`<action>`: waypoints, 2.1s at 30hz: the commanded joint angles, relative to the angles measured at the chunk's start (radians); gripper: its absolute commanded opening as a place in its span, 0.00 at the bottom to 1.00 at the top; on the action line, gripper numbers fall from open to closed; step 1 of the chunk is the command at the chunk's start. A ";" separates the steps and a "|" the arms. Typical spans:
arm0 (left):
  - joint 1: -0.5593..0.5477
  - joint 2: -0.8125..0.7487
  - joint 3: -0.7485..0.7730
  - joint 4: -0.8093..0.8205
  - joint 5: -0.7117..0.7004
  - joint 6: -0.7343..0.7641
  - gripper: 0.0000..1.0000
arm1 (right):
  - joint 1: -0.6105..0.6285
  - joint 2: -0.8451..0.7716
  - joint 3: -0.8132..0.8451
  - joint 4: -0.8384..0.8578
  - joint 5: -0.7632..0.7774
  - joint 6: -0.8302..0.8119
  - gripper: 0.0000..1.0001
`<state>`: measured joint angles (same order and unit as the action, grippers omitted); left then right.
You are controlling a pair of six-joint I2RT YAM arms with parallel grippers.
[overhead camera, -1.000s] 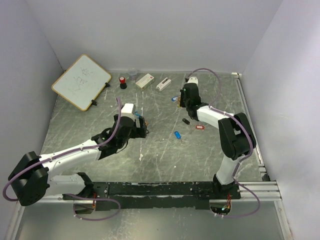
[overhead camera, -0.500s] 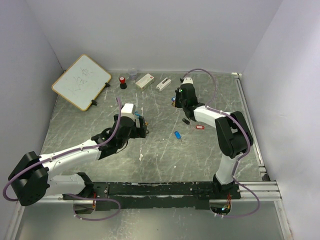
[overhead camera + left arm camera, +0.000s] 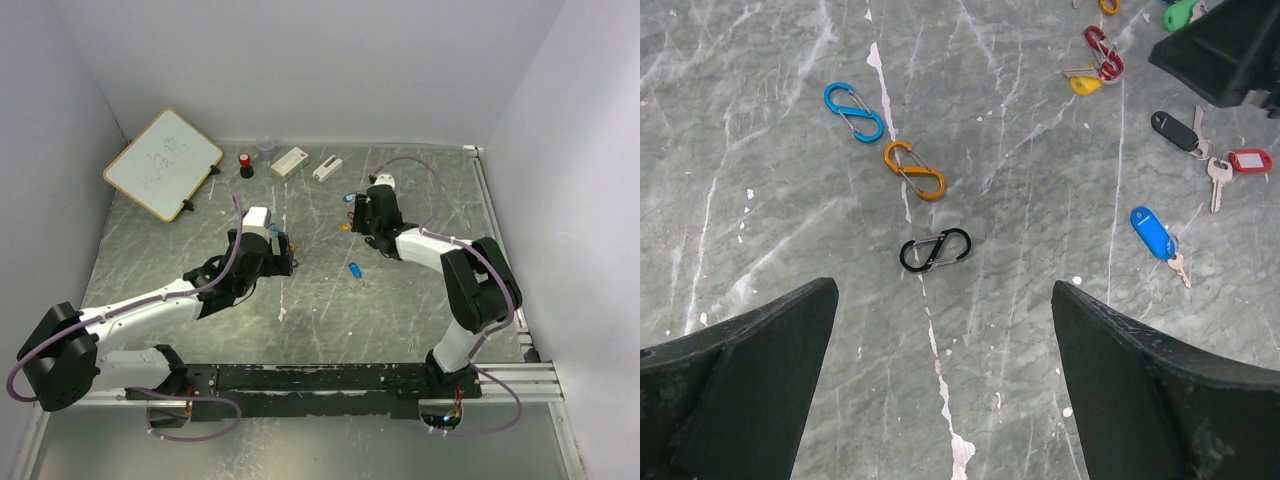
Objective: Put the keys on the keyring
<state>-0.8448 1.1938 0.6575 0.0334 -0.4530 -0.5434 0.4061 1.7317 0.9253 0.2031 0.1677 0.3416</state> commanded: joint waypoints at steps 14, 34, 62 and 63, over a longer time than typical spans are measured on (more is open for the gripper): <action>0.006 0.006 -0.005 0.009 0.012 -0.030 0.99 | -0.050 -0.234 -0.184 -0.173 0.072 0.089 0.49; 0.007 0.058 0.013 0.006 0.002 -0.031 0.99 | -0.143 -0.175 -0.235 -0.079 -0.053 0.073 0.40; 0.007 0.079 0.022 0.002 -0.001 -0.030 0.99 | -0.153 -0.119 -0.230 -0.039 -0.097 0.066 0.24; 0.006 0.080 0.023 0.002 0.000 -0.029 0.99 | -0.153 -0.119 -0.230 -0.039 -0.097 0.065 0.23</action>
<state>-0.8448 1.2617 0.6575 0.0311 -0.4492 -0.5682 0.2661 1.6020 0.6968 0.1371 0.0776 0.4107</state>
